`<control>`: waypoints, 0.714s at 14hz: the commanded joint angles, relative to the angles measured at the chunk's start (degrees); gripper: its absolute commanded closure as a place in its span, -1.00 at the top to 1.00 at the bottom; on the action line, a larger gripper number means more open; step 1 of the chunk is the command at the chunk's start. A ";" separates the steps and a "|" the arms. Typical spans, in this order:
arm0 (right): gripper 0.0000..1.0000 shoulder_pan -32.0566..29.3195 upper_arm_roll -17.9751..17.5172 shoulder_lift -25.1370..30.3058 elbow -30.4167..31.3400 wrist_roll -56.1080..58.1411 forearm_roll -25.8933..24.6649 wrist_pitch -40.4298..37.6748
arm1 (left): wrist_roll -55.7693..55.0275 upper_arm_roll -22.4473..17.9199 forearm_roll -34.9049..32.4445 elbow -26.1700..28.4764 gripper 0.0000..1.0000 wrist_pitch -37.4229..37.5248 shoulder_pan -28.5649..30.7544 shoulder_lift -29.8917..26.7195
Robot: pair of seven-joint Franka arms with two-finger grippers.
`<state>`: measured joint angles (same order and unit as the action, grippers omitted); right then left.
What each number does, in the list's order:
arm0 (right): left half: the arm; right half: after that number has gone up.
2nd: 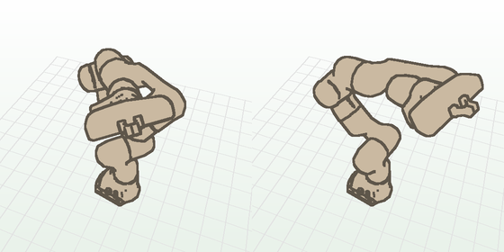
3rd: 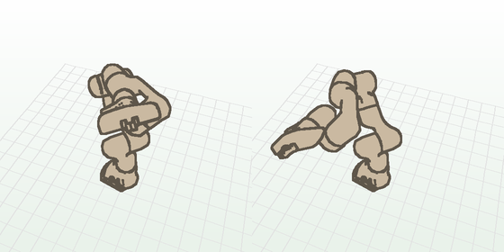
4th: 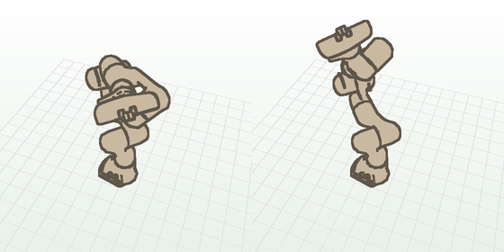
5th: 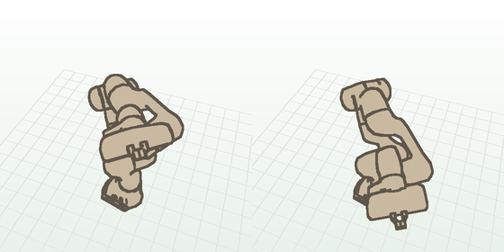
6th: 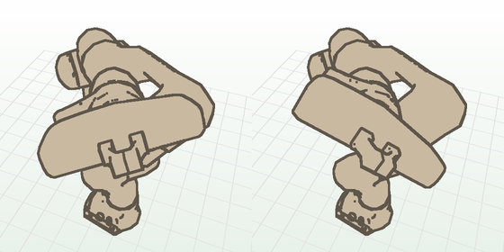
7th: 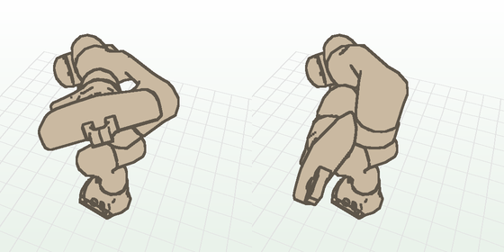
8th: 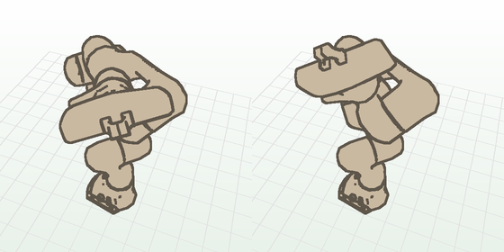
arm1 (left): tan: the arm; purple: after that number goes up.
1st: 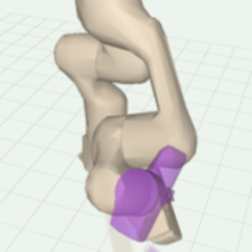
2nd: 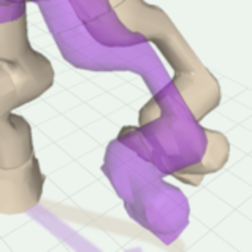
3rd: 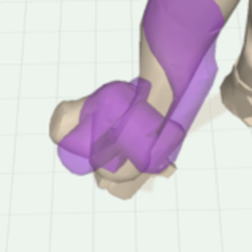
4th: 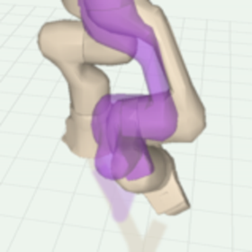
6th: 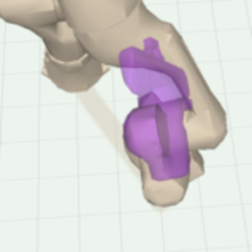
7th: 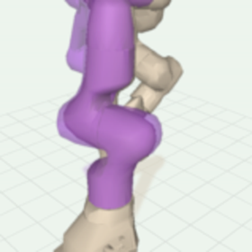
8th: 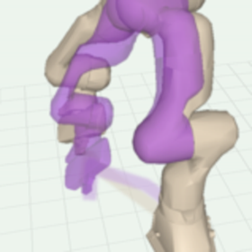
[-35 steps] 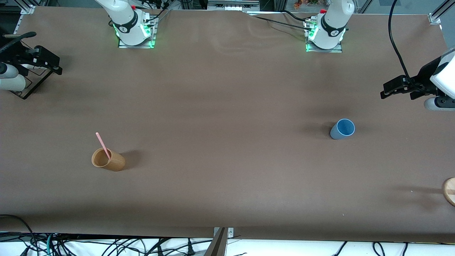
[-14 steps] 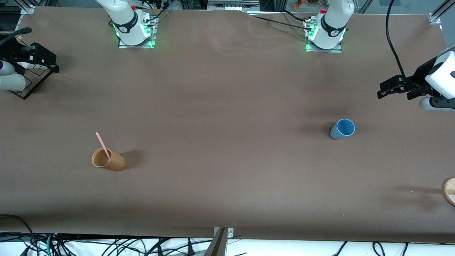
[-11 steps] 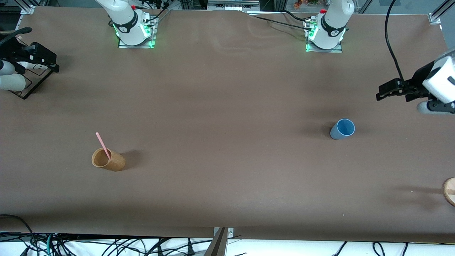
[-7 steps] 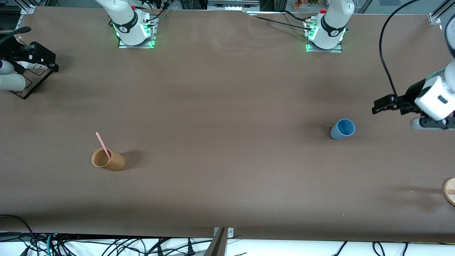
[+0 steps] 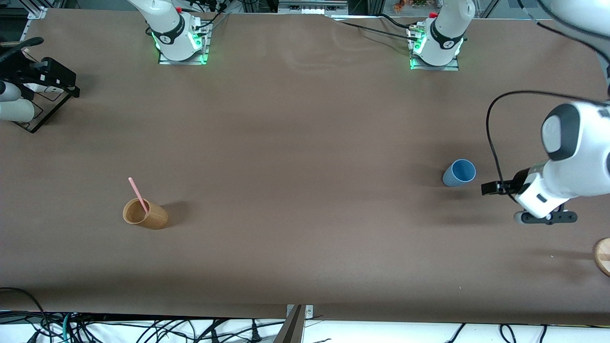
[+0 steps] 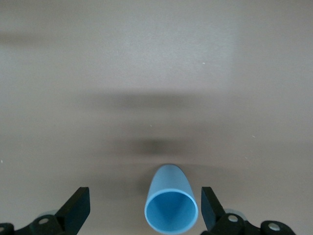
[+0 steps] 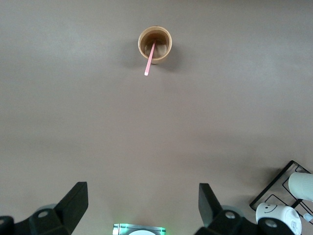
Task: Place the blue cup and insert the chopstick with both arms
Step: 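Reach the left gripper to the blue cup while the right gripper reaches the chopstick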
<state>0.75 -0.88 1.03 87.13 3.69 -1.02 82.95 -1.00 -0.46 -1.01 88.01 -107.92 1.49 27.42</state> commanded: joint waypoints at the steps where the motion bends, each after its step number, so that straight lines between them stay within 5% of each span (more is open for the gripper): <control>1: 1.00 -0.40 0.09 0.46 0.33 1.23 1.99 0.55 | 0.47 0.29 -1.72 4.53 1.00 -2.81 0.18 -2.02; 4: 1.00 -0.49 0.26 0.20 1.20 1.32 2.08 1.87 | 4.32 0.29 -1.63 7.69 1.00 -3.60 0.35 -3.33; 10: 1.00 -0.58 0.52 -1.73 3.30 1.41 1.82 5.81 | 4.95 0.20 -1.63 23.33 1.00 -15.10 1.05 -10.01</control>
<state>0.69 -0.42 -0.72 88.81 3.71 0.06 86.66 2.64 -0.50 -1.42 103.70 -118.46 1.52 21.86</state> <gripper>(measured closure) 0.000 0.000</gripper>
